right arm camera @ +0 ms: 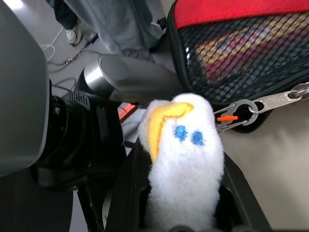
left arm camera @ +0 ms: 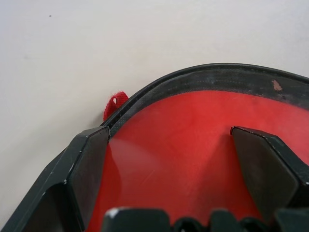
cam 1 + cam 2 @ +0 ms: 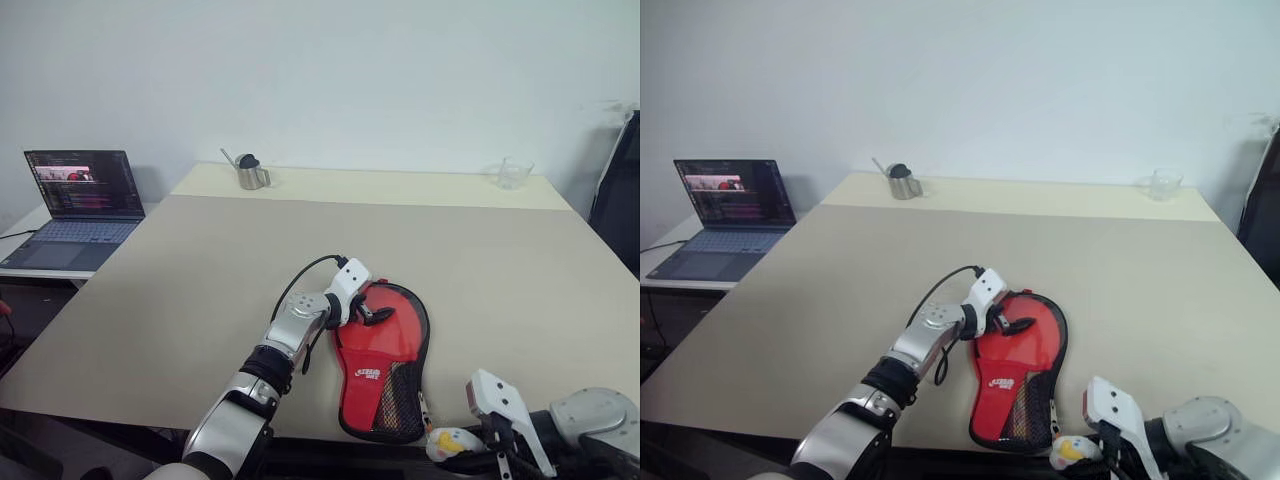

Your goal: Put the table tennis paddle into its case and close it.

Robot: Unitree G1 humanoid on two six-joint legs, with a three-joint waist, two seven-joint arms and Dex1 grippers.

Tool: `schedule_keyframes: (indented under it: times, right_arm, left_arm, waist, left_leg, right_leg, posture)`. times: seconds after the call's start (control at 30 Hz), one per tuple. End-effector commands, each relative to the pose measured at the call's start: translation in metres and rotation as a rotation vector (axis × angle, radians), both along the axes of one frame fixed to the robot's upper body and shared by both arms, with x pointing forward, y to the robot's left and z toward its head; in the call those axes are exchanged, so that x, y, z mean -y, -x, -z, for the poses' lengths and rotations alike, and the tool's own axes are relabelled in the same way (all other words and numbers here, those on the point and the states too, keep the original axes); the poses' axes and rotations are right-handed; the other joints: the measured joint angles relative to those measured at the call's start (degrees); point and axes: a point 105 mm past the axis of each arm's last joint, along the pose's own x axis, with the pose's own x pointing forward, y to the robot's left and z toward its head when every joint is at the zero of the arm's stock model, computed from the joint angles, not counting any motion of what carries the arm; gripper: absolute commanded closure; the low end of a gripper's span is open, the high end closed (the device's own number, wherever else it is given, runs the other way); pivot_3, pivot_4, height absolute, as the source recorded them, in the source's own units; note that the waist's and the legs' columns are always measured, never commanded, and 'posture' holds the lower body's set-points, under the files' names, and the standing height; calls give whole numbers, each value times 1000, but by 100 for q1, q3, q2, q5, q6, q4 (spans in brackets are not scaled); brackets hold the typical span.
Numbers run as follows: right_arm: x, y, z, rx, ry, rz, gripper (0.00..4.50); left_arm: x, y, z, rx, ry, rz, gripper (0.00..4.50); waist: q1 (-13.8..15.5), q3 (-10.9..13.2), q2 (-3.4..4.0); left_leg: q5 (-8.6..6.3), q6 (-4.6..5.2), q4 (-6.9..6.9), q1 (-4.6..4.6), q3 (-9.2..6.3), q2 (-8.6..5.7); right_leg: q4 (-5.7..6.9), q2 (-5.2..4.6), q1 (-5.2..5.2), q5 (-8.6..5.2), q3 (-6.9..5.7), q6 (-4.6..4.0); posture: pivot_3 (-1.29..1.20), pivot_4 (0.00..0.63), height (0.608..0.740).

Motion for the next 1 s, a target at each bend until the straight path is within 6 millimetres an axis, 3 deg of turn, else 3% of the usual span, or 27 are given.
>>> schedule_keyframes:
  times: [0.03, 0.23, 0.4, 0.7, 1.0]
  right_arm:
    - [-11, 29, 7, -111, -41, -115, 3976]
    - [-19, 38, 19, -136, -60, -148, 3976]
    - [-17, 37, 16, -149, -72, -165, 3976]
    - [-14, 16, 13, -127, -41, -91, 3978]
    - [-12, 12, 14, -106, -20, -96, 822]
  left_arm:
    - [-35, 5, 51, -134, -169, -99, 103]
    - [-39, 2, 48, -125, -185, -100, 103]
    - [-40, 0, 48, -121, -194, -97, 103]
    - [-36, 0, 46, -112, -193, -87, 103]
    - [-35, 0, 46, -110, -185, -86, 103]
  waist:
    - [0, -2, -6]
    - [-24, -9, -16]
    - [-41, -6, -32]
    - [-41, -4, -37]
    - [-44, 0, -43]
  left_leg:
    - [-2, 0, -1, 4, -1, 0]
    - [-4, -1, -2, 12, -4, 5]
    - [-28, -38, -3, 58, -8, 7]
    - [-29, -39, -4, 57, -10, 10]
    - [-30, -39, -2, 60, -14, 9]
  right_leg:
    - [0, 0, 2, -3, -1, -2]
    - [2, 0, 8, -7, -1, -6]
    - [-1, -10, 17, -9, 4, -8]
    - [0, -14, 17, -9, 6, -8]
    - [-1, -17, 16, -9, 9, -7]
  posture:
    - [0, 150, 740]
    - [0, 150, 740]
    - [0, 150, 740]
    - [0, 150, 740]
    - [0, 150, 740]
